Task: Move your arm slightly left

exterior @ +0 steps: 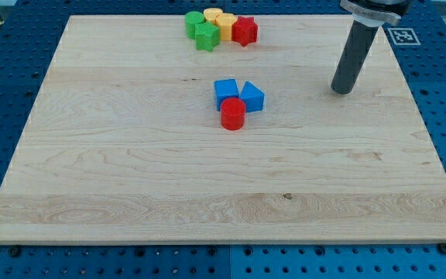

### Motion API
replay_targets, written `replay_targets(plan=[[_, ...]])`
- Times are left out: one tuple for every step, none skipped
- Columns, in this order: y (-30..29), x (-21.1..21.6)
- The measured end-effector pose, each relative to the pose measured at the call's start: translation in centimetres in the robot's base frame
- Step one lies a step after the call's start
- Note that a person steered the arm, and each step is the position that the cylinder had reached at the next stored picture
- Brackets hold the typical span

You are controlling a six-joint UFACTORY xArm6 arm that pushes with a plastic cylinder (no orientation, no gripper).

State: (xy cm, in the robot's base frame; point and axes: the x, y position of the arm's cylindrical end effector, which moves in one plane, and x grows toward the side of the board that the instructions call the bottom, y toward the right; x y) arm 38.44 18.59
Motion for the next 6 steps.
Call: replay_targets(plan=[[0.1, 0.0], [0.0, 0.0], [0.0, -0.7], [-2.9, -1.4], [-3.9, -1.6], [-3.9, -0.1]])
